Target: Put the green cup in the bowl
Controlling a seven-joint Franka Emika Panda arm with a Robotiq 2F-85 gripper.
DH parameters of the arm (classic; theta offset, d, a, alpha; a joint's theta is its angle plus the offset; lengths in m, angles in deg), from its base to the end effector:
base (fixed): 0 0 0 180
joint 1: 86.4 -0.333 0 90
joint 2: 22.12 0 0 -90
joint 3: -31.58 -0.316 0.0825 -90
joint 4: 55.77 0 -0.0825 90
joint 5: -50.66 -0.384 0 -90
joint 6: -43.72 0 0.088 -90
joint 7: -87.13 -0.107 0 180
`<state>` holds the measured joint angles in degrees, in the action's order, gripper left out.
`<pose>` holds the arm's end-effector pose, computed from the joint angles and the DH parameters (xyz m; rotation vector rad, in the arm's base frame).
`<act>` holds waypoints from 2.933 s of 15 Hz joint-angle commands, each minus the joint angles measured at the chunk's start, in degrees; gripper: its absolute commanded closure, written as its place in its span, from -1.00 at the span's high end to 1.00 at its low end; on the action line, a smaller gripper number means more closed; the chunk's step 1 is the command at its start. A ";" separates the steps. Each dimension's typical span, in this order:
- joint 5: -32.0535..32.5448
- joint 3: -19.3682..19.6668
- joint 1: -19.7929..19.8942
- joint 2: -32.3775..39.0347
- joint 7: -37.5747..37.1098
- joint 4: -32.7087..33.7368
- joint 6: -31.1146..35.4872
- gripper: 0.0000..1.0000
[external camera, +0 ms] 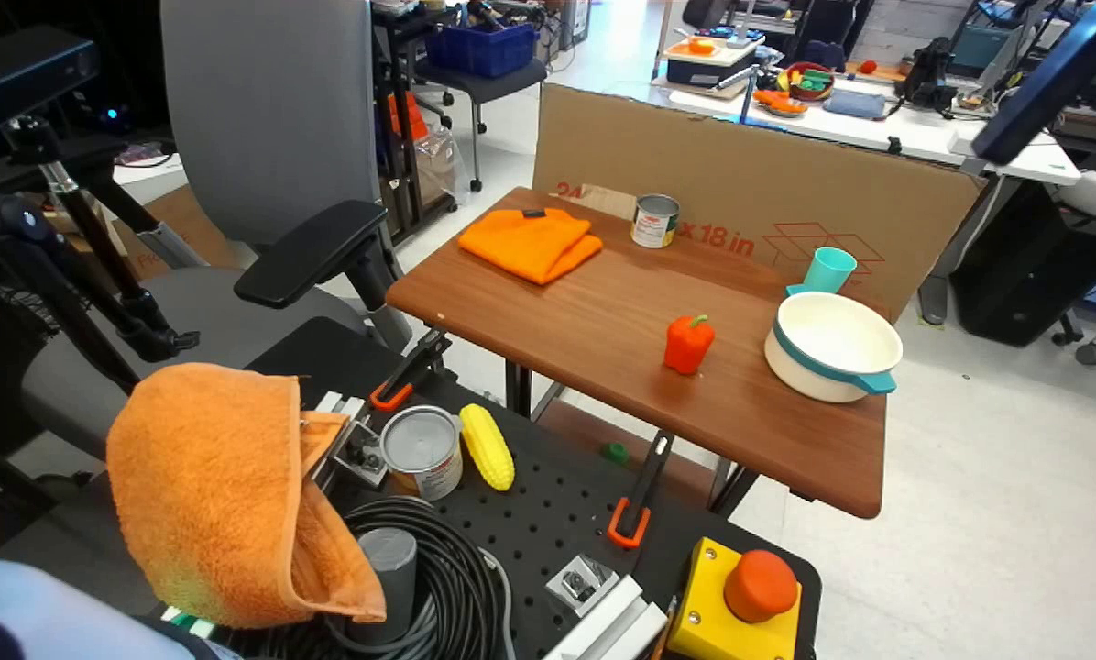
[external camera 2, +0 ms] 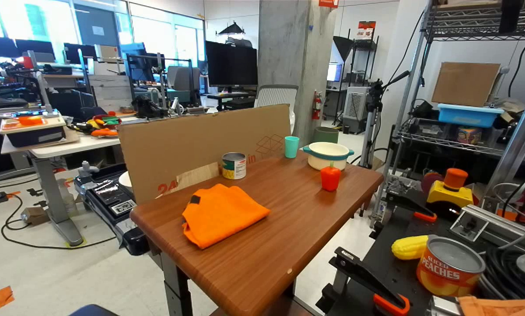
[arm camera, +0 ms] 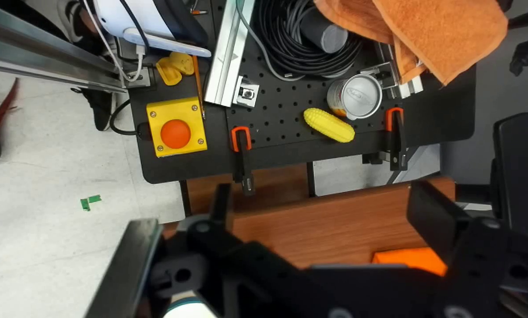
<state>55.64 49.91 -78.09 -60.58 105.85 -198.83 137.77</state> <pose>0.2905 -0.1641 0.4809 -2.9559 0.0536 0.2288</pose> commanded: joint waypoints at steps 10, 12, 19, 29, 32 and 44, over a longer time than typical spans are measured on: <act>-10.35 -4.29 -1.53 15.65 -10.90 5.60 22.70 1.00; -11.84 -5.06 -1.88 21.31 -12.27 9.45 26.78 1.00; -11.87 -5.91 -0.83 40.69 -13.75 28.16 32.56 1.00; -10.61 -9.34 1.55 63.30 -9.17 46.33 37.78 1.00; -10.28 -10.80 2.47 69.62 -7.96 51.10 37.40 1.00; -4.60 -11.80 2.09 88.57 -9.34 66.51 33.19 1.00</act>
<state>49.46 39.30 -76.79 23.86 96.73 -138.13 174.10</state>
